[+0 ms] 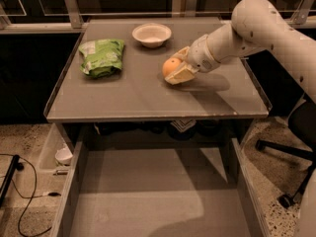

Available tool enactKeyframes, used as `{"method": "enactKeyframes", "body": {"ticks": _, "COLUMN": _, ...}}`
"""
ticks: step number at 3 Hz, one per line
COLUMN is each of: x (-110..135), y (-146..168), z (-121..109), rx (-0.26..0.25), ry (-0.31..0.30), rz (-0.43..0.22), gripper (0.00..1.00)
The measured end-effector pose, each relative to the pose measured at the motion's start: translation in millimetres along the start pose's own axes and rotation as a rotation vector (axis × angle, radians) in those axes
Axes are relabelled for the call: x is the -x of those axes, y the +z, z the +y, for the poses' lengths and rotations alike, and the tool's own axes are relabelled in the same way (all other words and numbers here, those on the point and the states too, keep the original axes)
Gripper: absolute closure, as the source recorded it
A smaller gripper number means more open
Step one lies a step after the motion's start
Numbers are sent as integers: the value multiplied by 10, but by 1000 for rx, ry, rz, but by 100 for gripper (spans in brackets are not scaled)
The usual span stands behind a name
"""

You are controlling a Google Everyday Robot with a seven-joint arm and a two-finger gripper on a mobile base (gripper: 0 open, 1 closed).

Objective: Pick orange from top drawer and place on counter

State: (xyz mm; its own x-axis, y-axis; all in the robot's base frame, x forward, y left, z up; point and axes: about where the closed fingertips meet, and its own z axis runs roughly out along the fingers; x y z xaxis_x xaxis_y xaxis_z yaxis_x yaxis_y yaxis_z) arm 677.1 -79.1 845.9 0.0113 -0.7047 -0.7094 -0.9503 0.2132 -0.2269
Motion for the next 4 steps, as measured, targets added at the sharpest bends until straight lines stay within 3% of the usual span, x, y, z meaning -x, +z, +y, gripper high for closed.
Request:
{"method": "enactKeyframes", "body": {"ticks": 3, "x": 0, "y": 1, "z": 0, "rx": 0, "ry": 0, "rz": 0, "gripper": 12}}
{"method": "enactKeyframes", "body": {"ticks": 4, "x": 0, "y": 1, "z": 0, "rx": 0, "ry": 0, "rz": 0, "gripper": 0}}
